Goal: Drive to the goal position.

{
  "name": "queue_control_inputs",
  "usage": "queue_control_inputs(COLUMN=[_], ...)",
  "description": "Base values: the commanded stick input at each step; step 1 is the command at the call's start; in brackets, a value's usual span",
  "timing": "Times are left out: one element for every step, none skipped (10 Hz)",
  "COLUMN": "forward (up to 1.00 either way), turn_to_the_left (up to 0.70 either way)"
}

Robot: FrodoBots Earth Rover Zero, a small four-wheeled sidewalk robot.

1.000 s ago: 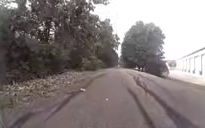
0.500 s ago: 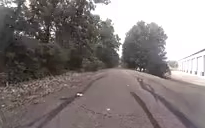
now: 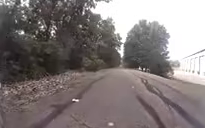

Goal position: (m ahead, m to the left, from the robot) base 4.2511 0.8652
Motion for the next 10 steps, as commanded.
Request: queue_control_inputs(forward=[0.70,0.70,0.70,0.70,0.70,0.70,0.70,0.70,0.70,0.70], turn_to_the_left=[0.00,0.00,0.00,0.00,0.00,0.00,0.00,-0.18,-0.30,-0.17])
